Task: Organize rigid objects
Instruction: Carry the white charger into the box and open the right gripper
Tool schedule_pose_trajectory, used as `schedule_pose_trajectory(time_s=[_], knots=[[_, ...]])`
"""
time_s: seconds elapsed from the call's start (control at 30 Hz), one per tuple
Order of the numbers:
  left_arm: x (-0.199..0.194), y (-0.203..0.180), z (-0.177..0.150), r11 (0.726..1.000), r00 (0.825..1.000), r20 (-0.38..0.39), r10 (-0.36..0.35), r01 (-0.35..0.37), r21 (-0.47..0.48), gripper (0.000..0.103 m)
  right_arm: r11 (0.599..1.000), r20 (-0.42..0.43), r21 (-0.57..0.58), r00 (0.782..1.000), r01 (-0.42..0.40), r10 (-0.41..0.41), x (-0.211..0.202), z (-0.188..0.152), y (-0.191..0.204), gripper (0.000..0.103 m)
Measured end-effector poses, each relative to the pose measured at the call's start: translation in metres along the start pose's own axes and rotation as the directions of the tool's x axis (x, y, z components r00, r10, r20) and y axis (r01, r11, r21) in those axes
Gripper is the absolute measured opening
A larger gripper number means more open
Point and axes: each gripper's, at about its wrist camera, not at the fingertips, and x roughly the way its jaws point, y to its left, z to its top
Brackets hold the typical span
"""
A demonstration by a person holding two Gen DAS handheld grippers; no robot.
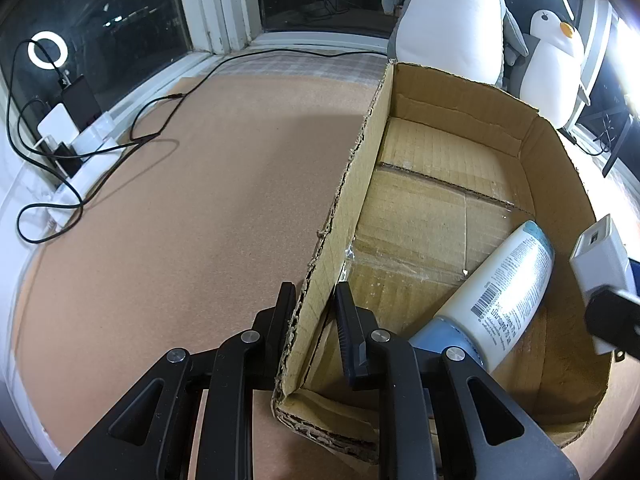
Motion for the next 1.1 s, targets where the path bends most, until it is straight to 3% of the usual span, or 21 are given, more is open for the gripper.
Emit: schedule_pose_trajectory(time_s=[0.1, 0.27, 0.63, 1.1], knots=[[0.000, 0.000, 0.000, 1.000, 1.000, 0.000, 0.000, 0.000, 0.000, 0.018, 1.000, -0.003, -0.007, 1.000, -0.004, 0.004, 0.002, 0.000, 0.003, 0.033], [0.000, 0.000, -0.001, 1.000, 1.000, 0.002, -0.001, 0.001, -0.002, 0.018, 1.000, 0.019, -0.013, 1.000, -0.004, 0.004, -0.002, 0.001, 0.006, 0.049], [0.000, 0.000, -0.002, 1.000, 1.000, 0.004, -0.001, 0.001, 0.000, 0.018, 1.000, 0.045, 0.020, 0.999, -0.003, 0.002, -0.018, -0.002, -0.005, 0.049], [0.000, 0.001, -0.002, 1.000, 1.000, 0.004, 0.000, 0.000, 0.000, 0.018, 0.990, 0.095, 0.129, 0.993, 0.059, -0.072, -0.060, -0.020, -0.060, 0.049]])
